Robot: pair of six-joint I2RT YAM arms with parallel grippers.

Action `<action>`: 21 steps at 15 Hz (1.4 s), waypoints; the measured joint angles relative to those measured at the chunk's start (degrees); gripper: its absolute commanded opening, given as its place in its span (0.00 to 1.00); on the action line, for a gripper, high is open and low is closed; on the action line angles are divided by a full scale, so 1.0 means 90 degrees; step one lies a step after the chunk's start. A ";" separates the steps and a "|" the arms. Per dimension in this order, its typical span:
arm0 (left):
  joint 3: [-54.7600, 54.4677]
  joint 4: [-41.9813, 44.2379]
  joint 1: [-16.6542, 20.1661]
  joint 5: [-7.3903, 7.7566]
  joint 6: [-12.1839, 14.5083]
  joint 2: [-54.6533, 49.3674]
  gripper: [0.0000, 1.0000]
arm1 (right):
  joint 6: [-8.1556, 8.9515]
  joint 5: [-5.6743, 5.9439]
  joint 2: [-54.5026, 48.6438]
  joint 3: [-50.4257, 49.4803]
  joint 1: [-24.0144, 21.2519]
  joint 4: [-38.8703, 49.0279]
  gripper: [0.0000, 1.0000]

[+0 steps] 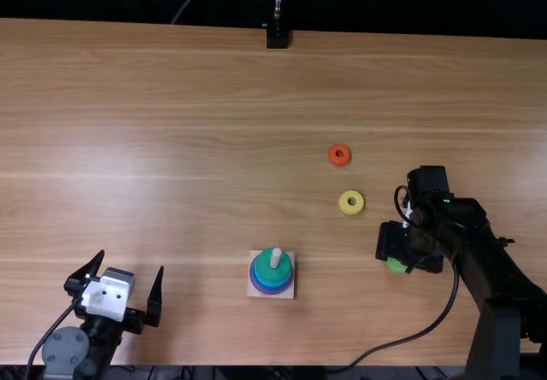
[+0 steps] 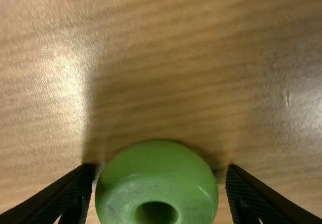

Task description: Build the Hanoi tower: stack the rings onto the peg from bottom to top in this color order: purple, dark blue, light blue, dark green, light green, yellow, orange.

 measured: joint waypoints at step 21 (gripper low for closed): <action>0.0000 -0.0002 0.0000 0.0000 -0.0007 0.0000 1.00 | -0.0440 -0.0002 -0.0964 0.1919 0.1141 -0.2526 0.00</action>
